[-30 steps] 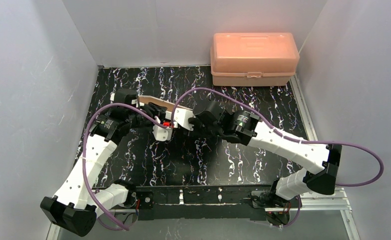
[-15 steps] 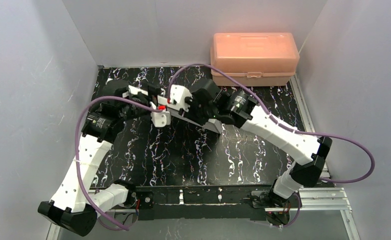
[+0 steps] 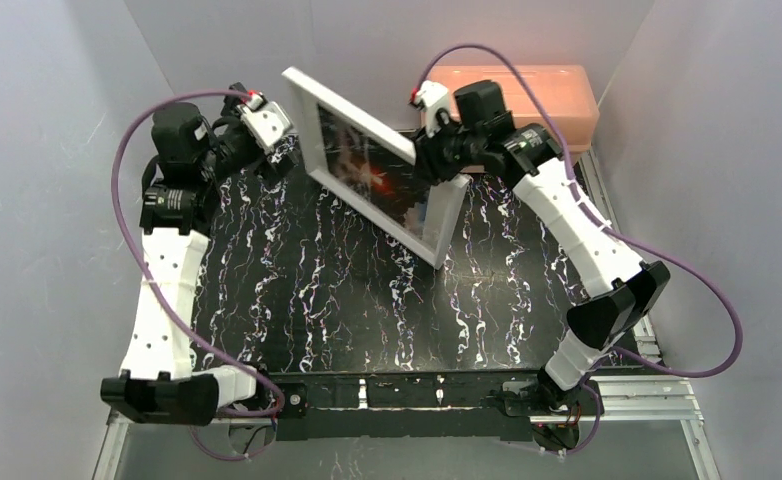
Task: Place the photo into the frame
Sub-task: Turn over the photo frame at the center of the board.
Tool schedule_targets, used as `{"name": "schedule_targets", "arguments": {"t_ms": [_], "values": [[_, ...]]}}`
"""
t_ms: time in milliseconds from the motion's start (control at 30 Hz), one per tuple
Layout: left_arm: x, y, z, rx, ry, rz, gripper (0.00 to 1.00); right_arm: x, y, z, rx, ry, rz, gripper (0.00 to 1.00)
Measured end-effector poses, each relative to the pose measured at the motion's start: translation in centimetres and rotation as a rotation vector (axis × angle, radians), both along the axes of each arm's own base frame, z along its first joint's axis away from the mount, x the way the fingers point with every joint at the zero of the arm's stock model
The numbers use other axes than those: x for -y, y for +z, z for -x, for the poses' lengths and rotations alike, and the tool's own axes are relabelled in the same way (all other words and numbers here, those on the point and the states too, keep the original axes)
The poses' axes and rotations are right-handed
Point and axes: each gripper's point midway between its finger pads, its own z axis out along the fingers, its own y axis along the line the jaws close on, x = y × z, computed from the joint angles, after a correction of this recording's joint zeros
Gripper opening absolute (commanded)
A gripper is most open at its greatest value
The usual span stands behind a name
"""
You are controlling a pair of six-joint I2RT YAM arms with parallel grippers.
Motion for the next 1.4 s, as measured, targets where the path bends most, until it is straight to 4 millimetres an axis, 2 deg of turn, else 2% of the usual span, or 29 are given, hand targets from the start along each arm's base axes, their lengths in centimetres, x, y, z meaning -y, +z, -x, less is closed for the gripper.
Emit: {"name": "schedule_targets", "arguments": {"t_ms": [100, 167, 267, 433, 733, 800, 900, 967, 1067, 1167, 1267, 1400], "values": [[-2.2, -2.1, -2.1, -0.136, 0.089, 0.084, 0.98, 1.9, 0.3, -2.8, -0.052, -0.104, -0.079, 0.01], [-3.5, -3.7, -2.7, -0.213, 0.139, 0.127, 0.99, 2.8, 0.4, -4.5, -0.085, -0.167, -0.129, 0.01], [-4.5, -5.4, -2.9, -0.278, 0.182, 0.168, 0.98, 2.8, 0.3, -5.6, -0.129, -0.210, -0.170, 0.01], [-4.6, -7.6, -2.0, -0.344, 0.200, 0.205, 0.98, 1.9, 0.3, -6.1, -0.188, -0.222, -0.217, 0.01], [-5.0, -8.3, -1.5, -0.355, 0.220, 0.250, 0.98, -2.6, -0.9, -7.8, -0.369, -0.208, -0.345, 0.01], [-5.2, -8.3, -1.6, -0.356, 0.227, 0.258, 0.98, -3.1, -1.8, -7.3, -0.421, -0.215, -0.350, 0.01], [-5.7, -8.8, -1.5, -0.366, 0.243, 0.268, 0.98, -3.0, -3.8, -5.2, -0.495, -0.247, -0.359, 0.01], [-6.1, -9.4, -1.5, -0.379, 0.259, 0.273, 0.99, -2.1, -6.0, -2.8, -0.556, -0.288, -0.349, 0.01], [-6.8, -11.0, -1.5, -0.421, 0.284, 0.277, 0.98, 0.5, -10.5, 2.3, -0.682, -0.363, -0.307, 0.01], [-7.4, -12.8, -1.6, -0.468, 0.309, 0.276, 0.98, 2.2, -13.3, 5.4, -0.736, -0.397, -0.299, 0.01], [-8.2, -15.1, -1.5, -0.524, 0.337, 0.266, 0.98, 3.2, -15.1, 7.0, -0.741, -0.417, -0.308, 0.01], [-8.8, -17.8, -1.1, -0.604, 0.360, 0.239, 0.98, 4.3, -17.6, 7.9, -0.697, -0.450, -0.357, 0.03]]}}
